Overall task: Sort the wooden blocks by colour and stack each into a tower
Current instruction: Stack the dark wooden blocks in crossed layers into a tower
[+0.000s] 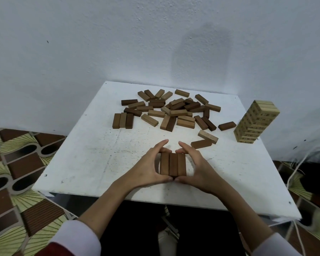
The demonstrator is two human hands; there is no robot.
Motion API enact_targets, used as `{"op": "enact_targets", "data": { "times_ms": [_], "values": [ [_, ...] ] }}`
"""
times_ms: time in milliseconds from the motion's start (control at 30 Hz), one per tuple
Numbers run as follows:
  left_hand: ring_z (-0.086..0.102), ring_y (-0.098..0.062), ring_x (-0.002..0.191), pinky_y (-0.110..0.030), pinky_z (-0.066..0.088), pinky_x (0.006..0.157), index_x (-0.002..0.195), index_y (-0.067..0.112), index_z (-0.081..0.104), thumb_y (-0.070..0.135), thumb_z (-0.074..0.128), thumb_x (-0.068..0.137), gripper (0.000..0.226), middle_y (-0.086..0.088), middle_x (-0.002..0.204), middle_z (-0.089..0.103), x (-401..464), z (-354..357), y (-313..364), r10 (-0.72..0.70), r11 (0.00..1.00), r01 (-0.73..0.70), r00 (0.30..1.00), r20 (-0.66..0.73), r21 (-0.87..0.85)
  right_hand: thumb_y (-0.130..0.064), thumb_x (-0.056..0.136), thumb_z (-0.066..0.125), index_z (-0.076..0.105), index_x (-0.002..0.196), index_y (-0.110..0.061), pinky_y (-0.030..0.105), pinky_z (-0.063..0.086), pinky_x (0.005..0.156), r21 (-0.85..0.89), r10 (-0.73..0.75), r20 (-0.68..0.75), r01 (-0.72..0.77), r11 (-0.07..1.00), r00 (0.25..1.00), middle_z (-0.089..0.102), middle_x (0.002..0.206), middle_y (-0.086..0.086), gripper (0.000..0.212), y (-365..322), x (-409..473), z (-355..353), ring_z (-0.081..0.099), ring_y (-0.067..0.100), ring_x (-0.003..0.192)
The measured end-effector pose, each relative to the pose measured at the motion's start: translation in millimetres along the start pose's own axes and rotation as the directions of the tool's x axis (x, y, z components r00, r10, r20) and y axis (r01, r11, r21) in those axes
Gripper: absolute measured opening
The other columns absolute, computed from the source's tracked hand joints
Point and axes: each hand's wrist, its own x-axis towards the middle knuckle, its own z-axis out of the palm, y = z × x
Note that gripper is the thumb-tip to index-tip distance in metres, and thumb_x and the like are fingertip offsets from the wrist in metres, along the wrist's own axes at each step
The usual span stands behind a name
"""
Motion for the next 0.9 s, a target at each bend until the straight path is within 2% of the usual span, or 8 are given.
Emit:
{"op": "enact_targets", "data": {
  "times_ms": [133, 300, 400, 533, 633, 833, 900],
  "values": [
    [0.043, 0.008, 0.117, -0.013, 0.032, 0.094, 0.144, 0.038, 0.02, 0.024, 0.084, 0.065, 0.102, 0.018, 0.125, 0.048, 2, -1, -1, -0.01, 1.0, 0.01, 1.0, 0.008, -0.014, -0.024, 0.069, 0.082, 0.018, 0.143, -0.029, 0.026, 0.028, 0.107, 0.004, -0.002, 0.007, 0.002, 1.0, 1.0, 0.042, 0.136, -0.005, 0.098, 1, 3, 0, 0.032, 0.003, 0.12],
    [0.045, -0.003, 0.12, -0.018, 0.036, 0.099, 0.144, 0.037, 0.021, 0.021, 0.084, 0.065, 0.102, 0.014, 0.125, 0.049, 4, 0, 0, -0.018, 0.999, 0.019, 1.0, 0.02, -0.041, -0.026, 0.068, 0.083, 0.018, 0.143, -0.029, 0.029, 0.03, 0.108, 0.026, 0.031, 0.027, -0.031, 0.999, 0.999, 0.041, 0.137, -0.006, 0.099, 4, 7, 1, 0.034, 0.007, 0.125],
    [0.044, 0.0, 0.119, -0.008, 0.032, 0.093, 0.143, 0.039, 0.018, 0.022, 0.084, 0.065, 0.104, 0.015, 0.125, 0.047, 5, -1, -1, -0.027, 0.999, 0.029, 0.999, 0.034, -0.041, -0.026, 0.064, 0.086, 0.016, 0.145, -0.028, 0.021, 0.027, 0.104, 0.063, 0.054, 0.039, -0.056, 0.996, 0.998, 0.04, 0.135, -0.007, 0.107, 7, 8, 1, 0.035, 0.005, 0.122],
    [0.042, -0.001, 0.117, 0.0, 0.029, 0.085, 0.142, 0.042, 0.015, 0.022, 0.084, 0.066, 0.105, 0.013, 0.126, 0.044, 6, -1, 0, -0.045, 0.999, 0.046, 0.998, 0.054, -0.026, -0.027, 0.062, 0.087, 0.014, 0.146, -0.027, 0.02, 0.025, 0.104, 0.07, 0.08, 0.063, -0.084, 0.994, 0.995, 0.036, 0.135, -0.009, 0.111, 9, 9, 2, 0.031, 0.003, 0.12],
    [0.041, -0.004, 0.118, -0.001, 0.028, 0.083, 0.14, 0.047, 0.013, 0.022, 0.084, 0.066, 0.105, 0.01, 0.127, 0.043, 7, 0, -1, -0.058, 0.998, 0.059, 0.997, 0.046, -0.024, -0.026, 0.063, 0.086, 0.014, 0.147, -0.025, 0.021, 0.025, 0.105, 0.073, 0.076, 0.065, -0.08, 0.994, 0.995, 0.035, 0.138, -0.007, 0.111, 8, 10, 2, 0.03, 0.003, 0.12],
    [0.041, -0.007, 0.121, -0.008, 0.033, 0.089, 0.144, 0.04, 0.014, 0.021, 0.084, 0.066, 0.107, 0.009, 0.129, 0.043, 7, 0, 1, -0.058, 0.998, 0.06, 0.997, 0.041, -0.037, -0.025, 0.062, 0.087, 0.014, 0.146, -0.027, 0.029, 0.031, 0.11, 0.092, 0.085, 0.071, -0.091, 0.992, 0.994, 0.038, 0.138, -0.001, 0.111, 6, 11, 0, 0.035, 0.012, 0.127],
    [0.038, -0.006, 0.128, -0.002, 0.032, 0.089, 0.146, 0.037, 0.014, 0.023, 0.085, 0.065, 0.108, 0.012, 0.135, 0.04, 4, 0, 1, -0.057, 0.994, 0.061, 0.998, 0.04, -0.088, -0.028, 0.063, 0.086, 0.013, 0.147, -0.028, 0.029, 0.03, 0.11, 0.117, 0.095, 0.084, -0.104, 0.988, 0.992, 0.037, 0.138, -0.004, 0.111, 4, 9, -1, 0.034, 0.01, 0.126]
  ]
}}
